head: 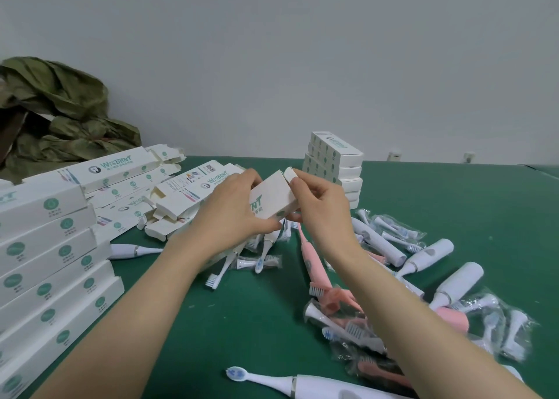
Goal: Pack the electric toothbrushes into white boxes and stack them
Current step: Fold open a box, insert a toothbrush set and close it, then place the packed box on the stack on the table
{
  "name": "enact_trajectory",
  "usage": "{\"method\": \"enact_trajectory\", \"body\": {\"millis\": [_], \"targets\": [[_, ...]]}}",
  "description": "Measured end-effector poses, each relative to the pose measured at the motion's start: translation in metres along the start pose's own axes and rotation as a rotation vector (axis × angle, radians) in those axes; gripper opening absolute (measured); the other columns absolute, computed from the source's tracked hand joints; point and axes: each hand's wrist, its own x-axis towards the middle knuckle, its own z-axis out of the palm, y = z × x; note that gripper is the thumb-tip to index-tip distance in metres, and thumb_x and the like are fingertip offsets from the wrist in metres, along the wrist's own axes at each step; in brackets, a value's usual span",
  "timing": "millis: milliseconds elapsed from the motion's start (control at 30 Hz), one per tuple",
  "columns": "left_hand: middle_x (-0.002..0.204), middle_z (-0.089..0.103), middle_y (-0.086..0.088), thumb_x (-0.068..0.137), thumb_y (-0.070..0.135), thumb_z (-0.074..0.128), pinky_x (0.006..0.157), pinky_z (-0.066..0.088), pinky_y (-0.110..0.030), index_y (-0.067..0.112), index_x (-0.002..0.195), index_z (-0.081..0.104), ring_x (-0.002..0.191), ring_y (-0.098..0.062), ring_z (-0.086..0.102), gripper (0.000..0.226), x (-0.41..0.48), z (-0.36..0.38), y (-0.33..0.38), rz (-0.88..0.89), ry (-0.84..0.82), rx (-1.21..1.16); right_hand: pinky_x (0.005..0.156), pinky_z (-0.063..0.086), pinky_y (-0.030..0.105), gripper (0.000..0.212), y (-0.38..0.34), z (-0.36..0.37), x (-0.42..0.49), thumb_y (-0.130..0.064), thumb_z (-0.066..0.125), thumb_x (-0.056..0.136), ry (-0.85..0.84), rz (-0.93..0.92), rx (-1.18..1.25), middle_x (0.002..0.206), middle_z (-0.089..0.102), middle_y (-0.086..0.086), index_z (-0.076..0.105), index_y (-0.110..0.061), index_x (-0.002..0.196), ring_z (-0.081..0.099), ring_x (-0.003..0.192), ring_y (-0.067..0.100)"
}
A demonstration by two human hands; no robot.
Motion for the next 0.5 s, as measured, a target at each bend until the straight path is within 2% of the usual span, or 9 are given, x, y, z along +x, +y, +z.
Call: {"method": "enact_trajectory", "body": {"millis": [67, 133, 200, 233, 367, 500], "targets": [[0.087, 0.056, 0.008, 0.058, 0.043, 0.079, 0.066, 0.047, -0.035, 0.026, 0.093, 0.051, 0.083, -0.014, 0.051, 0.048, 0.001, 0.0, 0.001, 0.009, 0.051, 0.001, 0.075, 0.051, 0.055, 0.026, 0.001, 0.002, -0.002, -0.019, 0.045, 0.094, 0.01, -0.075, -0.078, 0.085, 0.065, 0.023, 0.071, -0.019, 0.09, 0.058, 0.077, 0.036], [0.086, 0.058, 0.007, 0.057, 0.041, 0.08, 0.067, 0.048, -0.036, 0.026, 0.093, 0.054, 0.082, -0.015, 0.053, 0.046, 0.001, -0.002, 0.003, 0.011, 0.081, -0.006, 0.078, 0.05, 0.043, 0.027, 0.004, 0.003, -0.002, -0.021, 0.043, 0.097, 0.018, -0.14, -0.162, 0.084, 0.068, 0.016, 0.07, -0.023, 0.104, 0.06, 0.081, 0.03], [0.083, 0.06, 0.007, 0.058, 0.04, 0.081, 0.066, 0.048, -0.035, 0.026, 0.093, 0.058, 0.08, -0.014, 0.055, 0.044, 0.001, -0.003, 0.003, 0.021, 0.074, -0.02, 0.075, 0.046, 0.028, 0.03, 0.006, 0.001, -0.001, -0.023, 0.04, 0.1, 0.008, -0.192, -0.231, 0.086, 0.07, 0.009, 0.067, -0.018, 0.113, 0.058, 0.081, 0.018], [0.081, 0.06, 0.008, 0.059, 0.039, 0.081, 0.065, 0.048, -0.034, 0.025, 0.092, 0.06, 0.078, -0.014, 0.055, 0.041, 0.001, -0.003, 0.004, 0.027, 0.068, -0.021, 0.074, 0.042, 0.025, 0.031, 0.007, 0.001, -0.001, -0.023, 0.039, 0.101, -0.001, -0.211, -0.253, 0.088, 0.07, 0.01, 0.066, -0.014, 0.113, 0.056, 0.082, 0.016], [0.07, 0.058, 0.002, 0.064, 0.036, 0.079, 0.063, 0.046, -0.037, 0.019, 0.076, 0.06, 0.07, -0.016, 0.051, 0.028, -0.003, -0.001, 0.009, 0.061, 0.106, -0.001, 0.075, 0.034, 0.019, 0.038, 0.013, 0.008, -0.005, -0.023, 0.036, 0.102, -0.008, -0.264, -0.337, 0.112, 0.066, 0.009, 0.051, -0.011, 0.135, 0.054, 0.102, 0.018], [0.072, 0.056, 0.001, 0.069, 0.04, 0.07, 0.062, 0.043, -0.036, 0.016, 0.077, 0.06, 0.072, -0.017, 0.049, 0.027, -0.003, -0.002, 0.013, 0.064, 0.119, 0.0, 0.083, 0.031, 0.016, 0.042, 0.015, 0.012, -0.006, -0.021, 0.037, 0.101, -0.029, -0.335, -0.38, 0.126, 0.058, 0.007, 0.04, -0.01, 0.142, 0.051, 0.115, 0.021]]}}
